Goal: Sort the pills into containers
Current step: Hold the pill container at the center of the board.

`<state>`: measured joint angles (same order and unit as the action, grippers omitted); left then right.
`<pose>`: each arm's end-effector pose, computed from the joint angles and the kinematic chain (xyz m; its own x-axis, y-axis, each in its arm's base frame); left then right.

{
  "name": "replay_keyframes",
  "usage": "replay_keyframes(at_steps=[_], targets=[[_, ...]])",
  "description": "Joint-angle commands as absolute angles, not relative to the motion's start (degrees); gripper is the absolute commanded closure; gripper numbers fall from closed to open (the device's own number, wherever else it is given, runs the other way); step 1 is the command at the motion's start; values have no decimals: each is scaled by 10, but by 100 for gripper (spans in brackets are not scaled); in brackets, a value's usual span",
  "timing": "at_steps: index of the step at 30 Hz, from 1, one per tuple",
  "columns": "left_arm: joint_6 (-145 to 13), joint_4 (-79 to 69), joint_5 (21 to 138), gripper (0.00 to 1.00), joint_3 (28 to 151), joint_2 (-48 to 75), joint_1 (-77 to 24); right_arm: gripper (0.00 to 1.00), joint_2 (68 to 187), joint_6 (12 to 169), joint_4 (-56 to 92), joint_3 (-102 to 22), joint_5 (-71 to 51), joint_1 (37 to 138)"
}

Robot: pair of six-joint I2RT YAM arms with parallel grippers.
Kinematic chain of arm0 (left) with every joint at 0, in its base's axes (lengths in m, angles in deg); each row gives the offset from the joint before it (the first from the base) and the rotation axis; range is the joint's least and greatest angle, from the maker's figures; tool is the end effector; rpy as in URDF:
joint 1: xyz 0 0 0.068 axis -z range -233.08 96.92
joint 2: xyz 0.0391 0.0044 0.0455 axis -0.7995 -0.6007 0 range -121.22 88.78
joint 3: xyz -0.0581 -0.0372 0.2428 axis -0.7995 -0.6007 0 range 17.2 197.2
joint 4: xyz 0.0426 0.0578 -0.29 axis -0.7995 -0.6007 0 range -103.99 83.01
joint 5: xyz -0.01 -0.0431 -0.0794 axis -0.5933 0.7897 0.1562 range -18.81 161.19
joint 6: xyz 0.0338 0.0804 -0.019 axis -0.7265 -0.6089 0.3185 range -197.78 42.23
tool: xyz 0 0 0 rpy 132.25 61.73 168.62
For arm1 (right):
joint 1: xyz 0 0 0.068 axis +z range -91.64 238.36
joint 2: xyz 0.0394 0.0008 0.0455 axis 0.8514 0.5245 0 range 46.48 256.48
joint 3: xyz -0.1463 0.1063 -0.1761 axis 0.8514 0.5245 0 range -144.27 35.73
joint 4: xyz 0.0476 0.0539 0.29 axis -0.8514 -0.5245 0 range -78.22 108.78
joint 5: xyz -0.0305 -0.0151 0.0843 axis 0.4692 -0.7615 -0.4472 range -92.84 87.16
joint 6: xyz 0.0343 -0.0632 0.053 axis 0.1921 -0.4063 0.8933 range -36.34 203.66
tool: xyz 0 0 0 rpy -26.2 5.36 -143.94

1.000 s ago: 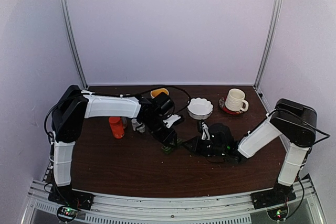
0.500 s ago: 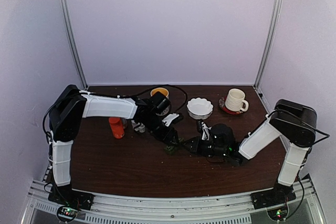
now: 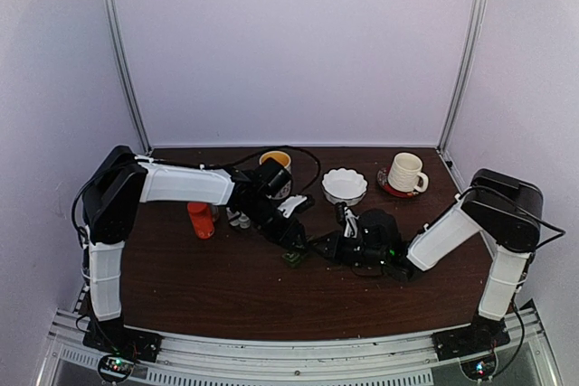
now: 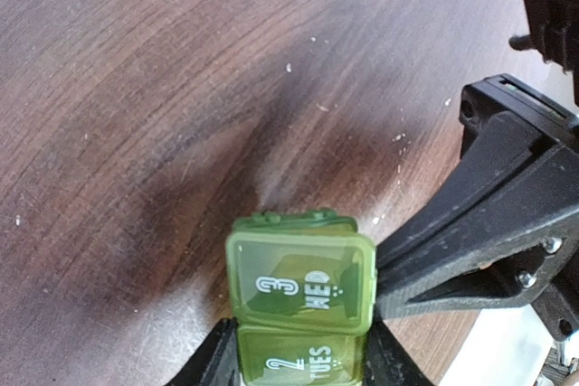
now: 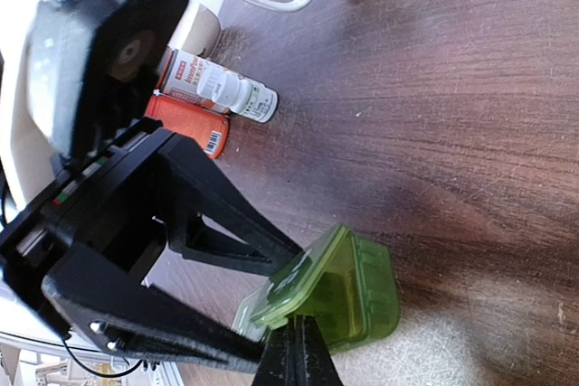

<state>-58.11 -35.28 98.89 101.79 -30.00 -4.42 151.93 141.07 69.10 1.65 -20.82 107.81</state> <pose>0.2845 -0.3793 0.0881 -0.8231 0.4845 -0.2964 0.5625 0.6229 -0.5438 0.2233 0.2988 0.0434 -0.8925 0.1897 -0.4093 -0.2934 0.4451 0.8461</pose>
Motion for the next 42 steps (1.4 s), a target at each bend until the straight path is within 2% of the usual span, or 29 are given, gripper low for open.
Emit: replay_keyframes(at_steps=[1, 6, 14, 26, 33, 42], targets=[[-576, -308, 1016, 61, 1003, -278, -43, 100, 1533, 1408, 670, -8, -204, 1078], [-562, -288, 1021, 59, 993, -281, -43, 100, 1535, 1395, 615, -17, -194, 1079], [-543, -250, 1036, 42, 975, -281, -49, 100, 1532, 1367, 553, -34, -191, 1078], [-573, -263, 976, 29, 953, -224, -57, 90, 1492, 1244, 391, -98, -165, 1080], [-590, -291, 882, 25, 941, -195, -21, 83, 1485, 1165, 309, -142, -154, 1081], [-515, -275, 817, 25, 912, -192, -3, 82, 1485, 1142, 294, -153, -169, 1083]])
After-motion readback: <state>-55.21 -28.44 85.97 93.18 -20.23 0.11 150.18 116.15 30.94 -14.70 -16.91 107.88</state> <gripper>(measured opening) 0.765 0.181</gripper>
